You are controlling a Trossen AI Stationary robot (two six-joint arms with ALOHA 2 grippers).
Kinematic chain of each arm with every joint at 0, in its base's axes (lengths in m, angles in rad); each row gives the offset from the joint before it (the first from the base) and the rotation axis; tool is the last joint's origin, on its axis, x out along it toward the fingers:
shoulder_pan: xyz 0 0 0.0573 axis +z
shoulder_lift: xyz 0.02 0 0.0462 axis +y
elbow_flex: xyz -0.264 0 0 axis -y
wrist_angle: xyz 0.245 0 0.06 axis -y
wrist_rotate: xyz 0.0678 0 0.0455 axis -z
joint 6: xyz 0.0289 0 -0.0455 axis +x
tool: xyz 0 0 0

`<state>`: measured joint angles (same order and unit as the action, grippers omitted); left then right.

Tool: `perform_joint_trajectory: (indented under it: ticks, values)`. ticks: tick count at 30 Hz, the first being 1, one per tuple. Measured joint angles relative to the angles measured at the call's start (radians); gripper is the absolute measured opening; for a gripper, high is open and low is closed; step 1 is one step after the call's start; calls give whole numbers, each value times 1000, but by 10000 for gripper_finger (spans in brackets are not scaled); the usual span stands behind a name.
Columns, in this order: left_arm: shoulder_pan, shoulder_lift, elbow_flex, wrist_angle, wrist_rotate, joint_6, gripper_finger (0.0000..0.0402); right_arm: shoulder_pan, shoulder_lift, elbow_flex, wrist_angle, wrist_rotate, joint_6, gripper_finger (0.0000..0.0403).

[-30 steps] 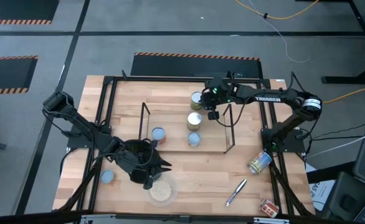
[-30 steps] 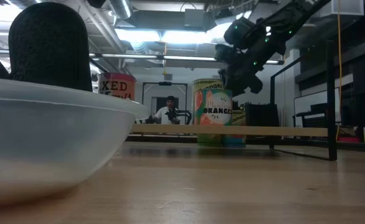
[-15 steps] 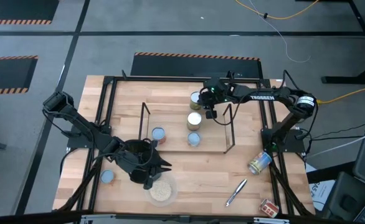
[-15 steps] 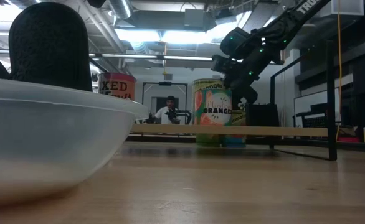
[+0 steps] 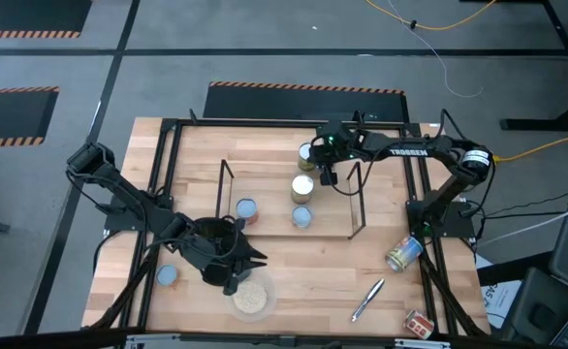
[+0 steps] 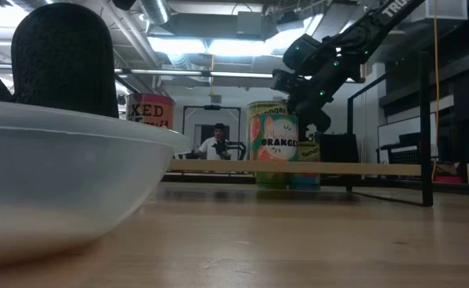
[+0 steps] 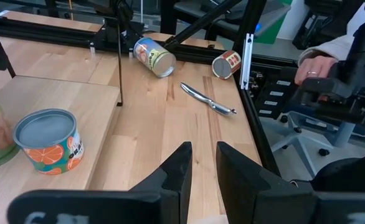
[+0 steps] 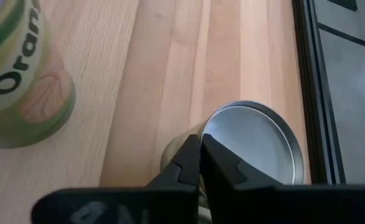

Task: Pick and place cans onto a shelf
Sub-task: Put the canned pears on the shelf

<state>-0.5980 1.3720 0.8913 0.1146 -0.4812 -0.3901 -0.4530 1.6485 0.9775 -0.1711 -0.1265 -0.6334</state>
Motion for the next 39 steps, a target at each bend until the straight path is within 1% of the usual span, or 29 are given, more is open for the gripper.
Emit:
perform_joint_trajectory:
  ticks: [9,15,19,23,29,32,35,39]
  values:
    - [0,0,0,0,0,0,66,0,-4,55,-54,11,0,5]
    - [0,0,0,0,0,0,66,2,-66,105,-123,100,1,3]
    - [0,0,0,0,0,1,66,12,-130,163,-223,102,14,2]
    - [0,0,0,0,0,8,66,44,-192,228,-341,100,107,2]
    - [0,0,0,0,0,8,66,125,-286,323,-493,110,215,2]
    - [0,0,0,0,0,9,66,167,-330,353,-559,111,320,2]
    - [0,0,0,0,0,9,66,214,-361,358,-623,151,438,1]
    - [0,0,0,-1,0,10,66,280,-369,357,-714,233,573,1]
